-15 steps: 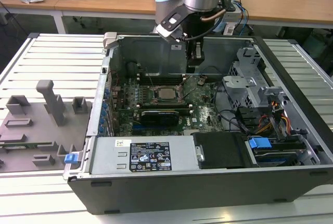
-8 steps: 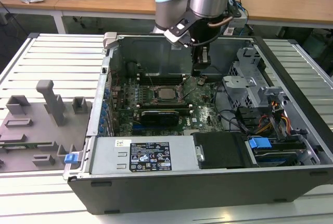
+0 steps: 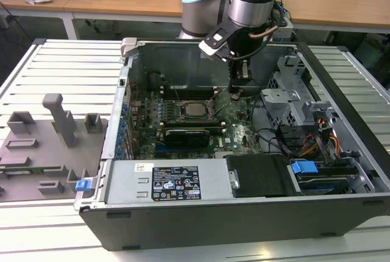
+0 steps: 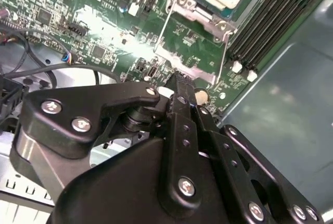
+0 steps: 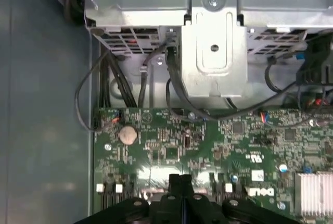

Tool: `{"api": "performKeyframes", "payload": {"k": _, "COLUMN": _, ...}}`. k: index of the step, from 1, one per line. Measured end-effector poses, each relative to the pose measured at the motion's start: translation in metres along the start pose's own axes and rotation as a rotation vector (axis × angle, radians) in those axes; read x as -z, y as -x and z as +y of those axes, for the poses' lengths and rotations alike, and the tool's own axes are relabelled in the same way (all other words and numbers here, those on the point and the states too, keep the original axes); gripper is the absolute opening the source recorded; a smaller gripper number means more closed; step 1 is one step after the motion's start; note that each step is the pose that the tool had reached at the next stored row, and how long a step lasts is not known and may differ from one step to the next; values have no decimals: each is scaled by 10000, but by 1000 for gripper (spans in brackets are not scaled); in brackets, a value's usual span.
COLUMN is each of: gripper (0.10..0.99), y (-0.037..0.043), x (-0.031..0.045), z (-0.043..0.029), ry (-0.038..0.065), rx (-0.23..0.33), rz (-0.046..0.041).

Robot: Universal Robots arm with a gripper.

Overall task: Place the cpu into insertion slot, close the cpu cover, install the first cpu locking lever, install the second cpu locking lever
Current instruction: 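Close the cpu cover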

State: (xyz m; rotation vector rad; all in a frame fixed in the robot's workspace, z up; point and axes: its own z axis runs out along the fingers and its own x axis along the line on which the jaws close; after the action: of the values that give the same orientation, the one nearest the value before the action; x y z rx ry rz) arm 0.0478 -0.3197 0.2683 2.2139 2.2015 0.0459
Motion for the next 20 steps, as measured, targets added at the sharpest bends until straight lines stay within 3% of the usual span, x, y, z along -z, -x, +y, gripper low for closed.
{"api": "performKeyframes", "payload": {"k": 2, "gripper": 106, "y": -1, "x": -24, "z": 20, "ry": 0, "rx": 0, "rz": -1}}
{"api": "performKeyframes", "payload": {"k": 3, "gripper": 106, "y": -3, "x": -80, "z": 40, "ry": 0, "rx": 4, "rz": -2}}
{"api": "performKeyframes", "payload": {"k": 7, "gripper": 106, "y": -5, "x": -129, "z": 58, "ry": 0, "rx": 5, "rz": -1}}
{"api": "performKeyframes", "payload": {"k": 20, "gripper": 106, "y": -4, "x": -134, "z": -34, "ry": -1, "rx": 13, "rz": -1}}
